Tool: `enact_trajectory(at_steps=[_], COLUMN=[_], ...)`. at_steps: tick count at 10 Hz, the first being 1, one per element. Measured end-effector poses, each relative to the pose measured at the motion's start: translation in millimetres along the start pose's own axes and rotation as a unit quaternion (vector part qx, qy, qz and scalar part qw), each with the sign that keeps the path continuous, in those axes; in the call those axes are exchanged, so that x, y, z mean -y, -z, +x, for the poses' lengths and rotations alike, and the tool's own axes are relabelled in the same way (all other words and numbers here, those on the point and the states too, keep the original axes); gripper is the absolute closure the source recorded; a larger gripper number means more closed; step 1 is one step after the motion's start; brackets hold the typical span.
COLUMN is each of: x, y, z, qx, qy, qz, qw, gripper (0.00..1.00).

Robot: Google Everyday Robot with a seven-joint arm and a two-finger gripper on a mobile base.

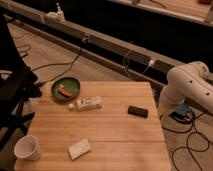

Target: Push the eraser across the table

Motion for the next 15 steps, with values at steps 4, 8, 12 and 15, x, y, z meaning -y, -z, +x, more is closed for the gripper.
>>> enact_trajectory(at_steps=[4,8,12,15], x=[12,25,19,20], y=[-28,-81,-95,-96], z=[1,6,9,8], qx=[-0.007,-0.001,-0.003,-0.002], qy=[0.022,-0.009,-0.02,-0.023], qz=[0.006,-0.009,-0.04,-0.041], qw=[0.9997,0.9999,0.999,0.9989], gripper=[1.0,1.0,1.0,1.0])
